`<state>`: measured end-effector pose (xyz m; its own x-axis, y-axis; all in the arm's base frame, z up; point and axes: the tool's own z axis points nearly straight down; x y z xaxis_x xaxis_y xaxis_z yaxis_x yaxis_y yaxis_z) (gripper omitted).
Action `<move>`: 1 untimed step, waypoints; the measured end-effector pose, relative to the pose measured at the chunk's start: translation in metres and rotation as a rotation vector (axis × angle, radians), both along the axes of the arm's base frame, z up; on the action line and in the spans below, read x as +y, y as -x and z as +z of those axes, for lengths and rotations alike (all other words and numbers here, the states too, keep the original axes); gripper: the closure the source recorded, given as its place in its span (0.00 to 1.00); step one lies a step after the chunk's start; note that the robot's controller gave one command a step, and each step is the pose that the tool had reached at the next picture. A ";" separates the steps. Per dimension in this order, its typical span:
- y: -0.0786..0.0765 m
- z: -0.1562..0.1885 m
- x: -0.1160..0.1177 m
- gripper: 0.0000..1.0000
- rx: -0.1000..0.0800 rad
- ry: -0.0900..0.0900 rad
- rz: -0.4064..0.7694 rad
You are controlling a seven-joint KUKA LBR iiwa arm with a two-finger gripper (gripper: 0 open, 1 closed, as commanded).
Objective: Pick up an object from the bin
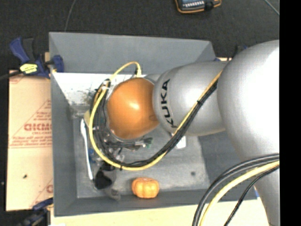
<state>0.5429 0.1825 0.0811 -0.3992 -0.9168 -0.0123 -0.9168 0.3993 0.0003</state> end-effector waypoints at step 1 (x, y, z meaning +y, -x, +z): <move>0.000 0.010 0.000 1.00 -0.002 0.000 -0.001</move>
Offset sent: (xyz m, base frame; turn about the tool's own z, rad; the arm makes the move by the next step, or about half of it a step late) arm 0.0002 -0.0002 0.0205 0.0006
